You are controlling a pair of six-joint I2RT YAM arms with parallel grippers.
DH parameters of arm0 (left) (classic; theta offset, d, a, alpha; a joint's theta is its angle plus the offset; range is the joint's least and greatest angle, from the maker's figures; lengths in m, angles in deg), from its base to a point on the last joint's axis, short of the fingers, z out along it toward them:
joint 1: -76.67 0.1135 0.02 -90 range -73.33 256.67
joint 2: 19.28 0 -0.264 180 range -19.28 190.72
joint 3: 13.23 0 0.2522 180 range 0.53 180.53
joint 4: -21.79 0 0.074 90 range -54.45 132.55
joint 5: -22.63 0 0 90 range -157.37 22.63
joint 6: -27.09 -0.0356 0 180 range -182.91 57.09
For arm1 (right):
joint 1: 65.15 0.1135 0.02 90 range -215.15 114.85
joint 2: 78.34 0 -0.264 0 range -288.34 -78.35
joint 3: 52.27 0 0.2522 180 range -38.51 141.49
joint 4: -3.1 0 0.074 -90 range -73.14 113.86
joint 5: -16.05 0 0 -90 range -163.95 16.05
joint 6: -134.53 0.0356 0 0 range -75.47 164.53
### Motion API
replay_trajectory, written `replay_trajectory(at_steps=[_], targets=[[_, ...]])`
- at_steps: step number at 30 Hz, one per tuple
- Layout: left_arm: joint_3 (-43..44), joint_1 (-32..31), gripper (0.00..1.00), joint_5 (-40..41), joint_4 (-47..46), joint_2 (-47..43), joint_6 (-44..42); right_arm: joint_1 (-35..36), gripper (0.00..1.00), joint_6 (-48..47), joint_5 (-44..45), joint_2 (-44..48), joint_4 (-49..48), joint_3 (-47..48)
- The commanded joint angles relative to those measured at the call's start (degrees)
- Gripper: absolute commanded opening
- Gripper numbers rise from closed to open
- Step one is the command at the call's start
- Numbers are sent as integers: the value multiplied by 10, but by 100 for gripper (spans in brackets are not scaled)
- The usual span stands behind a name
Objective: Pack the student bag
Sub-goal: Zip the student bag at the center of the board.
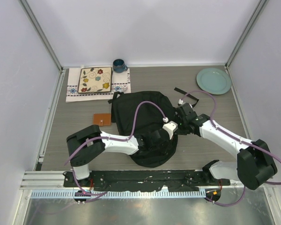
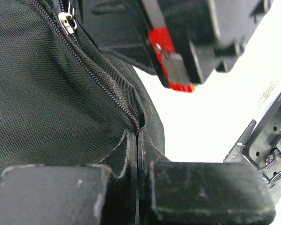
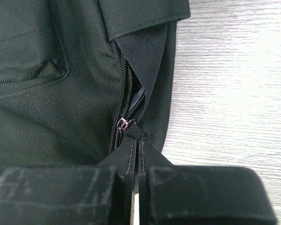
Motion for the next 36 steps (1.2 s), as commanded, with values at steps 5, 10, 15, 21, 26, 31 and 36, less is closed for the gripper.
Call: replay_trajectory(at_steps=[5, 10, 15, 21, 26, 31, 36], targets=[[-58, -12, 0, -75, -13, -16, -47, -26, 0, -29, 61, -51, 1, 96], [-70, -20, 0, -115, -13, -10, -56, -55, 0, -50, 49, -96, -3, 143], [-71, -33, 0, -138, -11, -6, -58, -66, 0, -81, 32, -145, -13, 180], [-66, -36, 0, -135, -10, -8, -59, -75, 7, -99, 33, -182, -2, 197], [-47, -36, 0, -107, 9, -9, -55, -77, 48, -89, 54, -149, 16, 171], [-28, -34, 28, -83, 20, -16, -44, -84, 56, -74, 80, -74, 46, 157], [-22, -28, 53, -47, 28, -51, -38, -84, 52, -40, 58, -6, 41, 124]])
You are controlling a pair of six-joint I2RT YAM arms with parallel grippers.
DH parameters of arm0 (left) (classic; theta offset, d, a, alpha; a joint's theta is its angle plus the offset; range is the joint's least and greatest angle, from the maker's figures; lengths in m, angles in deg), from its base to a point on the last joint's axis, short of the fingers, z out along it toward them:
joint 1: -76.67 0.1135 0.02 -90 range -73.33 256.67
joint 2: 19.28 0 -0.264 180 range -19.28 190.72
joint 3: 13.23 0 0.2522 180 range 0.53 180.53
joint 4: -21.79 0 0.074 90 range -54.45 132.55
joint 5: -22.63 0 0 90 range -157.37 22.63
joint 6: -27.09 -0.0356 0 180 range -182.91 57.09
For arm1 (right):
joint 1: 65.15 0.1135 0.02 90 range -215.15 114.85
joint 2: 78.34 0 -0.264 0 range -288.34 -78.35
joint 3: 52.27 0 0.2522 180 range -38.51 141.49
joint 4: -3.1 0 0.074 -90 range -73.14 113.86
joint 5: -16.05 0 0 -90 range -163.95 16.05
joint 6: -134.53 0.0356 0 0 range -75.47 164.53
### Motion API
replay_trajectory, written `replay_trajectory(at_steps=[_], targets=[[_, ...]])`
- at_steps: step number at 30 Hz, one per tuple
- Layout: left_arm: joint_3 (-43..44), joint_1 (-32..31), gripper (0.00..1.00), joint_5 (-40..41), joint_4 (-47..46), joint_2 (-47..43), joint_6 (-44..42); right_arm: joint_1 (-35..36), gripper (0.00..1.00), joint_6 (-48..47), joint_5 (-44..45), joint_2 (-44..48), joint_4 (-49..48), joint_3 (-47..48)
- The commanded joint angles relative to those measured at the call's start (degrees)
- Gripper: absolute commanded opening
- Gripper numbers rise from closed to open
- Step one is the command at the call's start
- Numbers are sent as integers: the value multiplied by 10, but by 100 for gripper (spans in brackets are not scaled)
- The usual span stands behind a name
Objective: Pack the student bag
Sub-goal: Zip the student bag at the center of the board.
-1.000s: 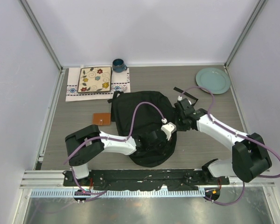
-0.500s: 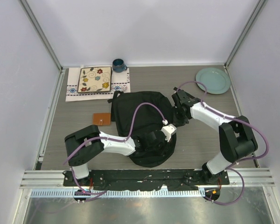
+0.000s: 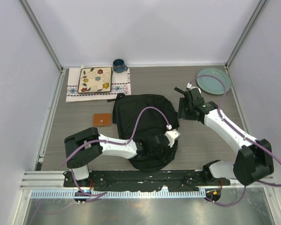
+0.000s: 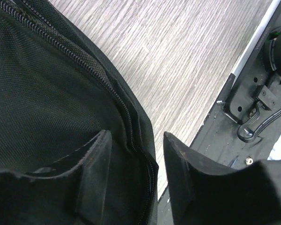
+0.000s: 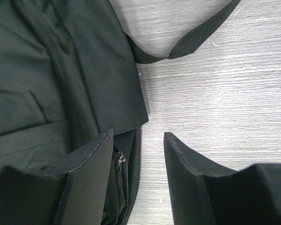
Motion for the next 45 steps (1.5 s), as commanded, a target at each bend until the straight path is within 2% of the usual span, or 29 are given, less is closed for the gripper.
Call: replay_trajectory(at_steps=[1, 3, 4, 6, 7, 10, 14, 18, 21, 26, 28, 32, 38, 45], targets=[[9, 1, 59, 25, 40, -52, 12, -1, 48, 36, 0, 65, -10, -36], [3, 9, 62, 48, 42, -72, 18, -1, 42, 50, -5, 85, -15, -56], [-6, 11, 64, 53, 41, -91, 25, -1, 34, 56, -9, 88, -20, -77], [-12, 23, 66, 63, 38, -106, 32, -1, 25, 64, -38, 96, -42, -97], [-16, 27, 68, 70, 39, -115, 37, -1, 15, 77, -52, 96, -55, -117], [-20, 38, 70, 92, 49, -144, 43, -1, 7, 105, -115, 86, -116, -155], [-19, 48, 72, 107, 77, -170, 45, 0, 6, 113, -157, 55, -184, -179], [-21, 59, 73, 114, 92, -170, 52, 6, 4, 108, -185, 45, -209, -194], [-24, 64, 73, 109, 92, -167, 61, 11, 4, 99, -160, 55, -195, -196], [-16, 69, 72, 107, 100, -154, 69, 25, 1, 109, -32, 100, -106, -166], [-16, 68, 72, 107, 98, -154, 70, 25, 1, 104, -21, 109, -107, -162], [-11, 69, 72, 113, 106, -160, 67, 24, 1, 112, -64, 105, -134, -160], [-16, 71, 73, 126, 106, -181, 62, 27, 1, 124, -150, 23, -219, -193], [-29, 75, 73, 136, 129, -201, 59, 68, 1, 133, -125, 38, -232, -204]])
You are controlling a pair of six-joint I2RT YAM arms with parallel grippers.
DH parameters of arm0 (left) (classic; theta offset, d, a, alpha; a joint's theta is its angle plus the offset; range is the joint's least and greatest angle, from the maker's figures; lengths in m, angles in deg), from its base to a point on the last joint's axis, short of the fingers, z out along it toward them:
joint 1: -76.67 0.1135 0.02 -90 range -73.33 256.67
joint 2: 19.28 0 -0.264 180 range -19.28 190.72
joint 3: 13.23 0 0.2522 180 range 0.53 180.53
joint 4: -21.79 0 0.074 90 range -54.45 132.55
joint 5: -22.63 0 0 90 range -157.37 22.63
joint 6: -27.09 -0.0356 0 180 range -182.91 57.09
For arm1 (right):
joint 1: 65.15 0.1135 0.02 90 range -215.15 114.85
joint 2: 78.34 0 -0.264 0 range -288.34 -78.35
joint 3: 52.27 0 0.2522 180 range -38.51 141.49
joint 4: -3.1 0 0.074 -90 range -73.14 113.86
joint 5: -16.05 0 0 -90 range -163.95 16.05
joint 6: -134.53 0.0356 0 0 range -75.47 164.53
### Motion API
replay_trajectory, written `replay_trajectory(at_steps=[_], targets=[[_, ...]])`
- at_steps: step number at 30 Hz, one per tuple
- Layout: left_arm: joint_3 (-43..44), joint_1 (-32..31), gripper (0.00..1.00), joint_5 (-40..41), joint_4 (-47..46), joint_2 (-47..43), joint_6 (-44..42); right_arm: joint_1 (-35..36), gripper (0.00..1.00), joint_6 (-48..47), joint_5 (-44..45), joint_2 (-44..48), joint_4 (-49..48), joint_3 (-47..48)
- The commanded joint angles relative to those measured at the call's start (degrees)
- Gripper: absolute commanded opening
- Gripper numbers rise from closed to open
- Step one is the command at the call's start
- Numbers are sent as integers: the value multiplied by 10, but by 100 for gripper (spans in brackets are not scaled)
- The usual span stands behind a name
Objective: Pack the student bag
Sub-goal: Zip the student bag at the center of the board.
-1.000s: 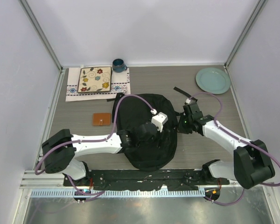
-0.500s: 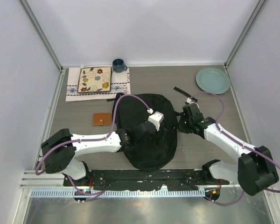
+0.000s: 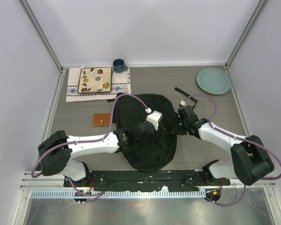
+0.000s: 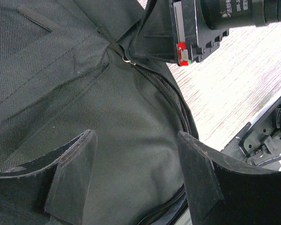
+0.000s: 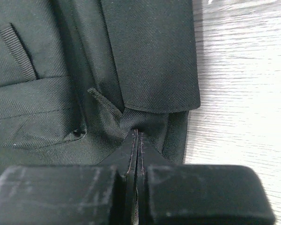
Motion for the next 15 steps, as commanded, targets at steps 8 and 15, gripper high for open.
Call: replay_trajectory(at_steps=[8, 15], targets=[[-11, 11, 73, 27, 17, -34, -2, 44, 1, 18, 85, -116, -16, -38], [-19, 15, 73, 44, 36, -47, -3, 67, 0, 59, 190, -27, 70, -3]])
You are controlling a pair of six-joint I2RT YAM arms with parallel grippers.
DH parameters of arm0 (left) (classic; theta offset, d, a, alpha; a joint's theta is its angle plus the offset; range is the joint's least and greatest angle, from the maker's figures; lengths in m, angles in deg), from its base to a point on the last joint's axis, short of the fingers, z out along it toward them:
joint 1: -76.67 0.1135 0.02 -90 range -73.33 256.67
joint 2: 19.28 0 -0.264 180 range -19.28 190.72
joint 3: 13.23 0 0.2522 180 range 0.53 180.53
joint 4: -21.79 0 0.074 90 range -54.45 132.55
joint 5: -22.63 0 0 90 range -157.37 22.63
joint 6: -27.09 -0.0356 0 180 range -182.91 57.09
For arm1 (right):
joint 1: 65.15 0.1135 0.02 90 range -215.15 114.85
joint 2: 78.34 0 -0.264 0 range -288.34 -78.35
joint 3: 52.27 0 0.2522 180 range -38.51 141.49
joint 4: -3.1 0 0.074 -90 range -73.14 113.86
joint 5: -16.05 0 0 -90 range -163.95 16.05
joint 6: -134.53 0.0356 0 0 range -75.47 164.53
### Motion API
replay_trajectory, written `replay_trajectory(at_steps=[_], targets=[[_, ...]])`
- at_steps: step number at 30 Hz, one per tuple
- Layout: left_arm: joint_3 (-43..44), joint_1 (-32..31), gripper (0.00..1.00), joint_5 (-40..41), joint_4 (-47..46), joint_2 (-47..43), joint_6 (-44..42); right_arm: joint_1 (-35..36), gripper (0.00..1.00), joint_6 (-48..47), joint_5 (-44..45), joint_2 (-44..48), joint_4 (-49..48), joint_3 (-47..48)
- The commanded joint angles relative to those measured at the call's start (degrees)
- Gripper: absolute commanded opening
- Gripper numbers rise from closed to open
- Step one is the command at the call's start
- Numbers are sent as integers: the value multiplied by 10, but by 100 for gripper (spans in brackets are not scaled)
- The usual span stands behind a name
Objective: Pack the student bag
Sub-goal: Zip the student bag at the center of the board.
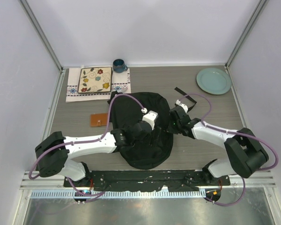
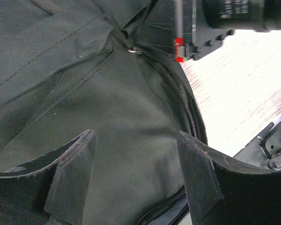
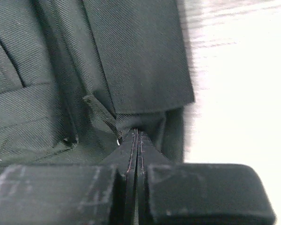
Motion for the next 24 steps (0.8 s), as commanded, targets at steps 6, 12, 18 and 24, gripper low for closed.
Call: replay_trajectory(at_steps=[6, 12, 18, 24], targets=[[-1, 14, 75, 45, 34, -49, -3, 6, 7, 17, 184, 143, 206, 30], [3, 20, 76, 62, 51, -79, -16, 6, 10, -6, 110, 189, 208, 47], [4, 25, 77, 72, 60, -96, -17, 77, 10, 33, 12, 175, 139, 27], [7, 27, 78, 69, 65, -95, -17, 138, 10, 62, 81, 115, 135, 21]])
